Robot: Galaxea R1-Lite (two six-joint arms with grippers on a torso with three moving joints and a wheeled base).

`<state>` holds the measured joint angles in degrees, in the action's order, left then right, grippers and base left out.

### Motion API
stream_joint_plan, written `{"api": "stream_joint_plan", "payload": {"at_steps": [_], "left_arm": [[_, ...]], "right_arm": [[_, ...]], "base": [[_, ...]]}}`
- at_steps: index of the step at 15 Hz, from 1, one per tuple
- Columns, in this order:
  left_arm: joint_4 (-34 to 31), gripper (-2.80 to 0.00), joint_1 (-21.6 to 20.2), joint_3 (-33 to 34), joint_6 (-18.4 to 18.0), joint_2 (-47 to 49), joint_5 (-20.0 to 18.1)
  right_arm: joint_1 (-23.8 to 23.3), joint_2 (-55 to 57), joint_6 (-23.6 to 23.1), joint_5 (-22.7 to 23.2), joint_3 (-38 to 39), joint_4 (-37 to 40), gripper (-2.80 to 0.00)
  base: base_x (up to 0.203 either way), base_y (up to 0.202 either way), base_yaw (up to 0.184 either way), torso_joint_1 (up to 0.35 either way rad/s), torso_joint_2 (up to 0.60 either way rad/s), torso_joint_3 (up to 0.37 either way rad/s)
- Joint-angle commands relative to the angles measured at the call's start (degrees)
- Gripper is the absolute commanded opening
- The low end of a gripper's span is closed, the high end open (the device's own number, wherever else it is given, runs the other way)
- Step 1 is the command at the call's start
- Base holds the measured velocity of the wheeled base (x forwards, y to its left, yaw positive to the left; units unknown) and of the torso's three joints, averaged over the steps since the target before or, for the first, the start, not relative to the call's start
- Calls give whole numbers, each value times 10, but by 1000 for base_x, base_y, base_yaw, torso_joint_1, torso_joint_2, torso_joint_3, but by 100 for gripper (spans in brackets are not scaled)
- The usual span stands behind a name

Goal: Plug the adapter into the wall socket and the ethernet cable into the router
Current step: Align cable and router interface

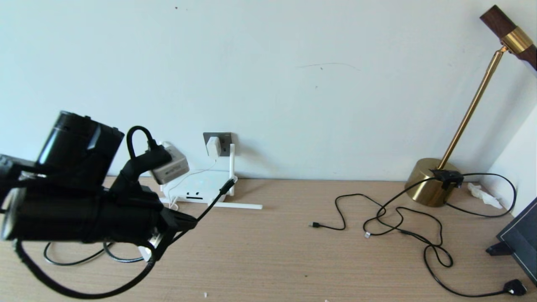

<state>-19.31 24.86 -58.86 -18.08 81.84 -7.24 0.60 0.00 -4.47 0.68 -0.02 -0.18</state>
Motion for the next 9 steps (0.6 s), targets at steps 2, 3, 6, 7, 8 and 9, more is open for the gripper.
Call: {"api": "stream_joint_plan", "payload": {"at_steps": [2,3,6,7,8,9], "left_arm": [[-122,-280,83,-72,1,-37,60],[-137,-280,92,-92,2,-35,62],[-186,-280,109,-145,2,6,64],[-187,-280,111,-163,4,20,66],[-188,-280,112,-181,8,32,69],[-190,-280,112,-202,11,41,80]], "right_arm": [[0,0,1,0,0,0,-280],[0,0,1,0,0,0,-280],[0,0,9,-1,-1,0,-280],[0,0,11,-1,-1,0,-280],[0,0,19,-1,-1,0,-280],[0,0,35,-1,-1,0,-280]], "base": [[0,0,0,0,0,0],[0,0,0,0,0,0],[0,0,0,0,0,0],[0,0,0,0,0,0],[0,0,0,0,0,0],[0,0,0,0,0,0]]}}
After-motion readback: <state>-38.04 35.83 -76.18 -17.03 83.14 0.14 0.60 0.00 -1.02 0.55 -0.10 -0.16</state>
